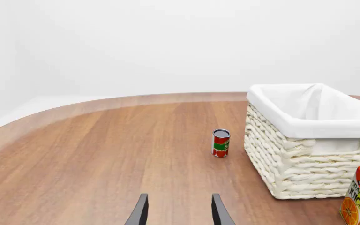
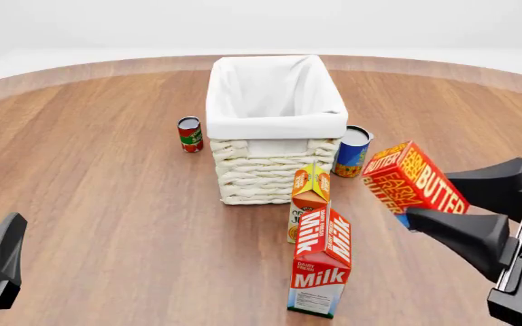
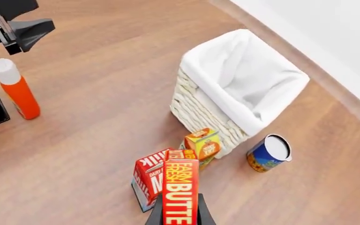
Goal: Pick up the butter and put it in the basket.
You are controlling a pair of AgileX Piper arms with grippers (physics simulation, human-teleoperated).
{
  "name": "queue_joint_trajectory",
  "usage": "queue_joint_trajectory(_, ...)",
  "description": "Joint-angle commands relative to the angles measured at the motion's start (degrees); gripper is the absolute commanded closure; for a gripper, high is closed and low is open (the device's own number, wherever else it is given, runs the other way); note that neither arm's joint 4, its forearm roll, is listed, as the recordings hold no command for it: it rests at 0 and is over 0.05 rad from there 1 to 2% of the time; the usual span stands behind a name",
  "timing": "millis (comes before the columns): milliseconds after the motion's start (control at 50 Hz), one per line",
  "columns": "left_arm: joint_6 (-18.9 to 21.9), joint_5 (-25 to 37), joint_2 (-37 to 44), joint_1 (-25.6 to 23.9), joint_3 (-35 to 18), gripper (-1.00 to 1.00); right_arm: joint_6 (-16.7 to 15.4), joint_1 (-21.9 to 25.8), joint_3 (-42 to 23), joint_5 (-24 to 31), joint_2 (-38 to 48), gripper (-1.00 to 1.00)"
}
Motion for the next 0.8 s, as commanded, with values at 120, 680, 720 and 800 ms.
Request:
queue_joint_trajectory(120, 0.00, 0.00, 0.00, 0.00, 0.00, -1.00, -0.40, 0.93, -5.34, 0.29, 1.64, 1.00)
queue_joint_trajectory(680, 0.00, 0.00, 0.00, 0.00, 0.00, -1.00, -2.98, 3.33, -14.62, 1.17, 6.07, 1.00)
queue_joint_trajectory(720, 0.00, 0.00, 0.00, 0.00, 0.00, -1.00, -3.18, 3.68, -15.30, 1.38, 6.32, 1.00)
queue_joint_trajectory(800, 0.00, 0.00, 0.00, 0.00, 0.00, -1.00, -3.87, 4.04, -16.44, 1.93, 6.52, 1.00)
